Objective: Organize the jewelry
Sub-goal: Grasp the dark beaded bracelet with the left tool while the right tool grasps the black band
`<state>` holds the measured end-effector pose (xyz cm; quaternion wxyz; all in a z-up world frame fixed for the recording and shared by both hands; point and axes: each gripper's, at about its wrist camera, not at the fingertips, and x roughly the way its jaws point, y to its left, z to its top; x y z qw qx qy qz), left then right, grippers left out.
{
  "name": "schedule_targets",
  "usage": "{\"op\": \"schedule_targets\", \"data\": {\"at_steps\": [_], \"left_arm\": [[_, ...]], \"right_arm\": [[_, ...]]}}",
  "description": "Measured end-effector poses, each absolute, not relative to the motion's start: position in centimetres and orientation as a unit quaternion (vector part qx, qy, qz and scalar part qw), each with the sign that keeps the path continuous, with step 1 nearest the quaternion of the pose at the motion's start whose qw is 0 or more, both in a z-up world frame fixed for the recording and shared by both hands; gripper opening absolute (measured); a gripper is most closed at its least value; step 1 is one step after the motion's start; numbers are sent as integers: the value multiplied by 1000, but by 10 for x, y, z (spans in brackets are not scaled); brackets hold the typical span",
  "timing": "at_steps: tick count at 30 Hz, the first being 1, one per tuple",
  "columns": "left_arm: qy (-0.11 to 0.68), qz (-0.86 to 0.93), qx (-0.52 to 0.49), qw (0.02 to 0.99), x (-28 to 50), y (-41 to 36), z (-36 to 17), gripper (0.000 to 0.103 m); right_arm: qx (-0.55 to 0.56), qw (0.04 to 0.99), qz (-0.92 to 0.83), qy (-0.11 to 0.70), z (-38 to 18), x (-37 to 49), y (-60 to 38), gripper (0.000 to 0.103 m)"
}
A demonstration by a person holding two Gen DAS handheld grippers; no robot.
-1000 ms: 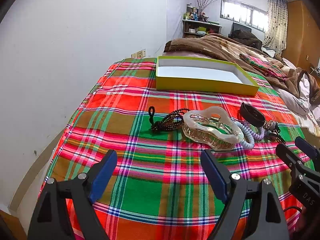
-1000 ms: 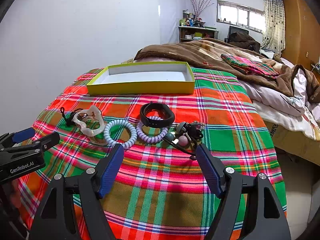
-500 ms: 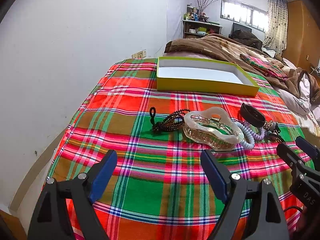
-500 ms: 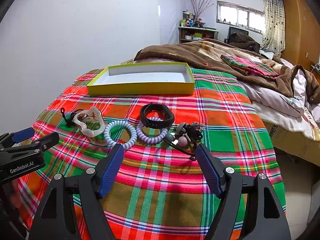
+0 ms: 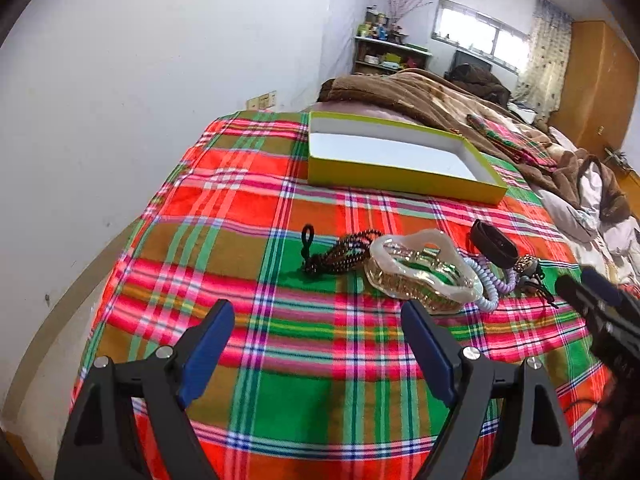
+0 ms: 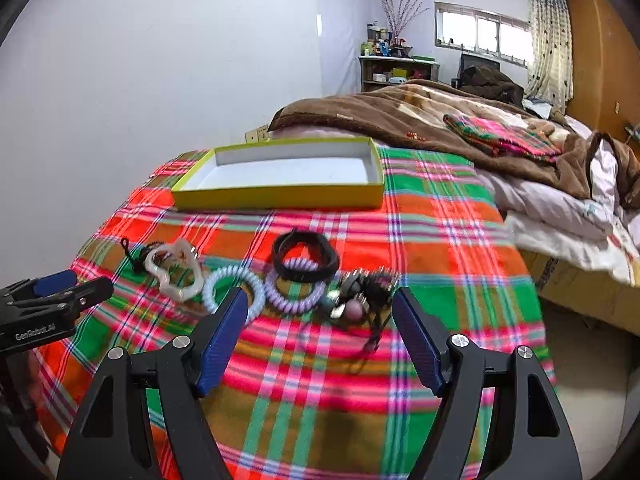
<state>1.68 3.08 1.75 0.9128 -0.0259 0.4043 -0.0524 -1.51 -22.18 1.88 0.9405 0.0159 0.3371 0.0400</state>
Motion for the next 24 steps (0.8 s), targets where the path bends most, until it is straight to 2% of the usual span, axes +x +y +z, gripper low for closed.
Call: {"op": "schedule_targets", "data": {"at_steps": [10,13,18,20,24], "left_arm": [[421,-91,-57,901,48,52,21,87],[427,-94,-57,897,58,56,20,86],[435,-109,-50,892,72,58,17,86],[438,-118,-34,890,76,55,15,86],[448,-137,-14,883,81,48,9,85]], "right_arm": [[28,924,73,373,26,46,-251,74],[21,914,86,395,18,61,-251,65],[3,899,113,423,9,82,-244,62],[-9,894,118,433,5,89,-240,52],[-19,885,127,447,-3,98,-236,51]]}}
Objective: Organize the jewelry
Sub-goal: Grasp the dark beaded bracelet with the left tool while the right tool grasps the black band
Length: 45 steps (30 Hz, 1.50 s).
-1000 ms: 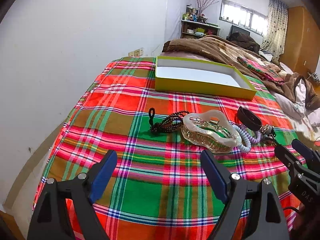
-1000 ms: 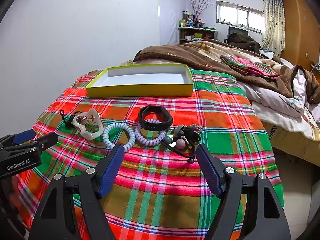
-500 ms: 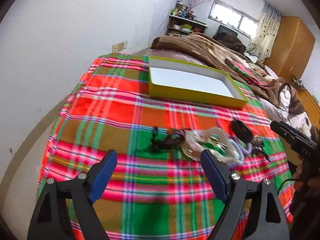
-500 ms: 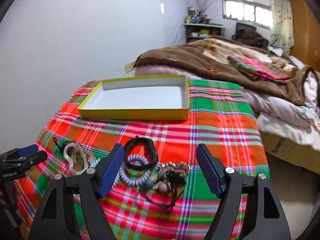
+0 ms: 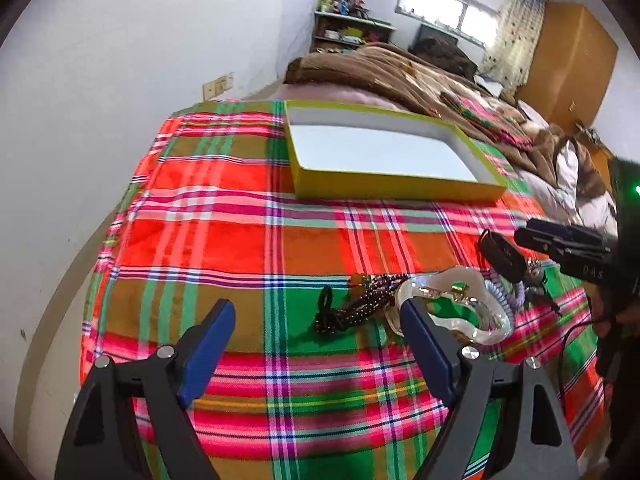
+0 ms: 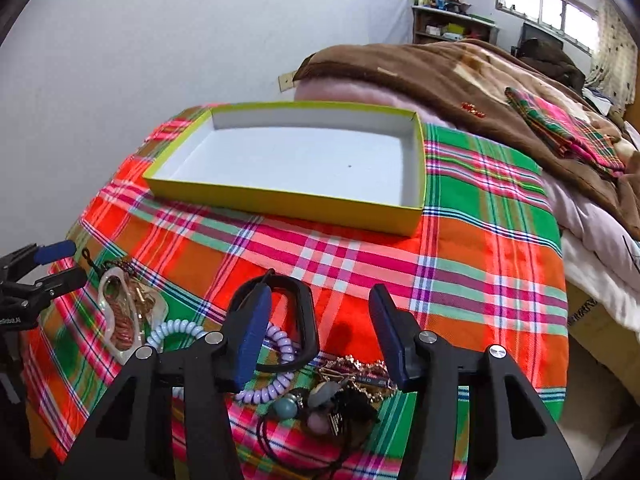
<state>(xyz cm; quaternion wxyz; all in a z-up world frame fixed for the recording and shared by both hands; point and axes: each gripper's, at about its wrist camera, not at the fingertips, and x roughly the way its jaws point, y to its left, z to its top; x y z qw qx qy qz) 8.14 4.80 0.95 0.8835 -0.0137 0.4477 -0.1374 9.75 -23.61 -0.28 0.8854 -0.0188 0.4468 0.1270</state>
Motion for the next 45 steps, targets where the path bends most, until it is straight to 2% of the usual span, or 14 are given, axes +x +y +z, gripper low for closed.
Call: {"op": "schedule_targets", "data": {"at_steps": [2,9,12,17,20,25,28,31,34,40,45], "left_arm": [[450,-144,-5,882,84,45,7,85],[465,-144,23,873,97,38,-4,78],[471,-143,35,870,101,34,-8,75],[476,-141,51,867,101,30,-12,69],[477,-138,53,867,103,28,-12,66],[473,-147,60,867,102,24,-10,47],[470,-156,64,867,102,21,-9,37],[469,-161,63,866,102,20,-8,31],[465,-163,64,868,100,17,-8,22],[460,-175,55,869,100,12,-7,12],[453,-169,47,874,101,15,-2,9]], "right_arm": [[-19,881,130,454,-8,101,-236,44],[-18,868,139,477,-19,112,-234,43],[-22,864,144,483,-22,113,-233,37],[-33,860,150,486,-23,113,-230,36],[-38,859,147,489,-25,114,-228,28],[-45,860,147,486,-25,112,-226,23],[-42,861,149,485,-25,111,-225,14],[-41,863,147,482,-25,108,-225,13],[-37,864,145,481,-25,107,-226,13],[-41,869,136,474,-23,104,-229,13],[-39,873,130,469,-21,101,-232,13]]}}
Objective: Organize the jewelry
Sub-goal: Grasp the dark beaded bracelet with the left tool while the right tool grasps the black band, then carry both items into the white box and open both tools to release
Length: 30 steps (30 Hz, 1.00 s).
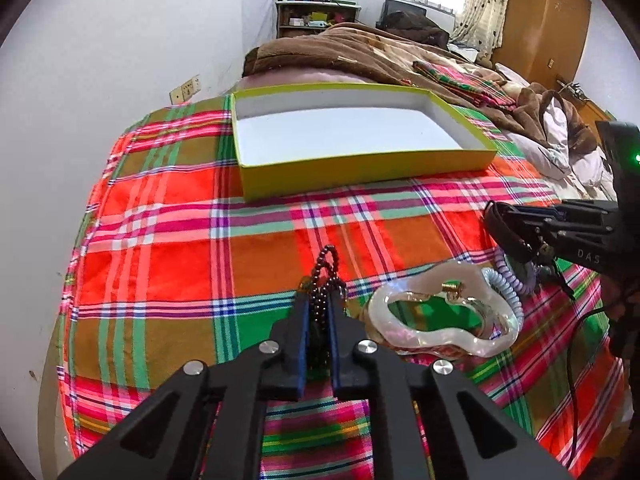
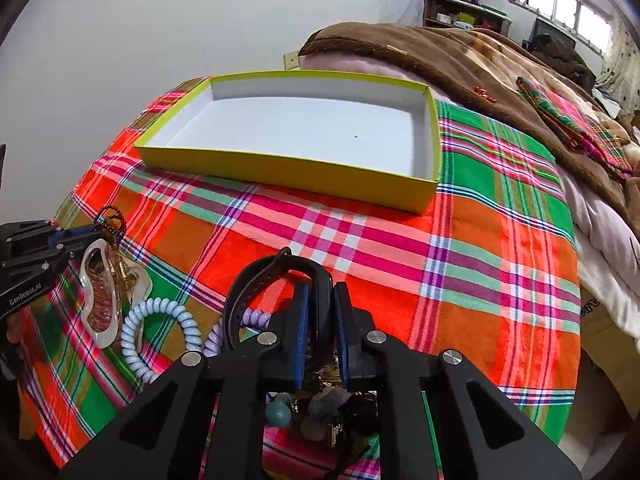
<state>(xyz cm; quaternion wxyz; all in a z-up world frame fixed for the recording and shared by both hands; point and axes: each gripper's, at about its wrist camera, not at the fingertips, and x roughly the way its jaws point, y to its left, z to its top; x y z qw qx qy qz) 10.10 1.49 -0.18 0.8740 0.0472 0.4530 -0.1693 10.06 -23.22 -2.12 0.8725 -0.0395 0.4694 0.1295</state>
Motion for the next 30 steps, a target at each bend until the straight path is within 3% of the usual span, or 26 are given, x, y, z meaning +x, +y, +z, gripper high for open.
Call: {"op": "schedule_targets", "data": {"at_steps": [30], "left_arm": [[397,-146,6,906,125,38,56,7]], "right_arm": [[-10,902,112,417,29,108,-252,12]]}}
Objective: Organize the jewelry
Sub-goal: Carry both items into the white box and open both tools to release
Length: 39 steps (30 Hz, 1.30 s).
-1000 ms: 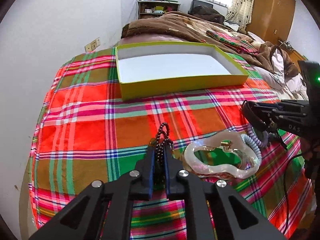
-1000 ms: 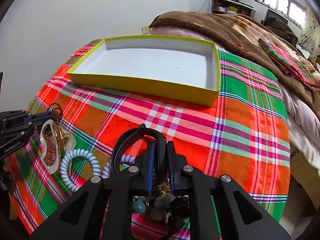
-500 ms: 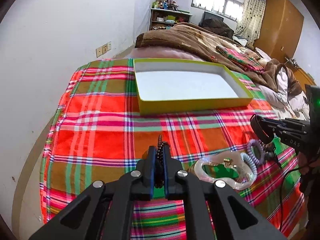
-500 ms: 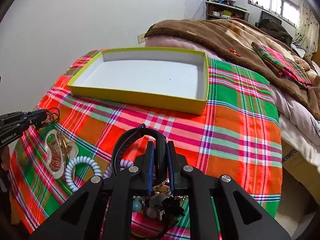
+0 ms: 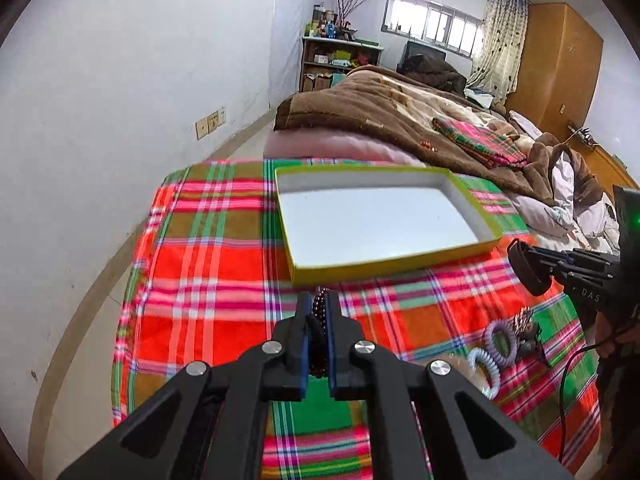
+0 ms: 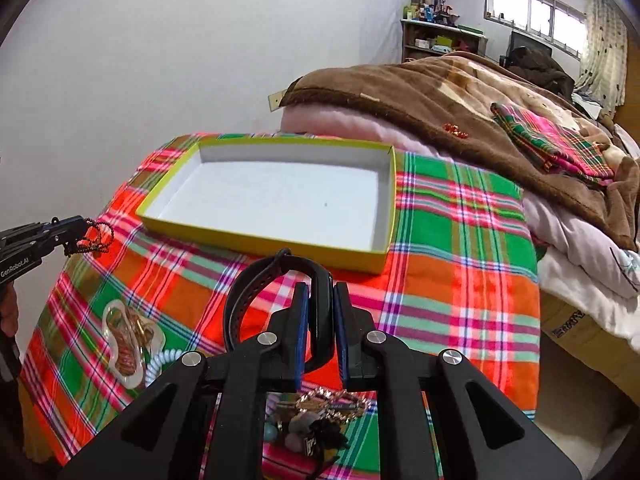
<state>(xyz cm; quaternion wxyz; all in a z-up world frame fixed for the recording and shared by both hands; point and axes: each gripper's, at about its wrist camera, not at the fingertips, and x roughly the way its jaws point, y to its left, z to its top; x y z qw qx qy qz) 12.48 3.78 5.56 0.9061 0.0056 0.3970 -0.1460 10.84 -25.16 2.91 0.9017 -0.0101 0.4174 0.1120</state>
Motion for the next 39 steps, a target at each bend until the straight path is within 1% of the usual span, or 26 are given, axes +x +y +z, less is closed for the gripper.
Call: {"op": "schedule_targets", "data": {"at_steps": [9,15,29,39], "left_arm": [[382,-165,1,909,158,25,78,7],[381,-176,-8,907,187,15,81,7],[408,-171,-31,896,252,3,53,7],[437,-160,-33,885,275,-5,25,7]], "right_arm": [[-15,911,100,401,55,133,-255,12],[-16,912,93,399,63,161,-255,12],[-8,899,66,433,32,234,-258,12],[-8,890,54,452,11,267,-255,12]]}}
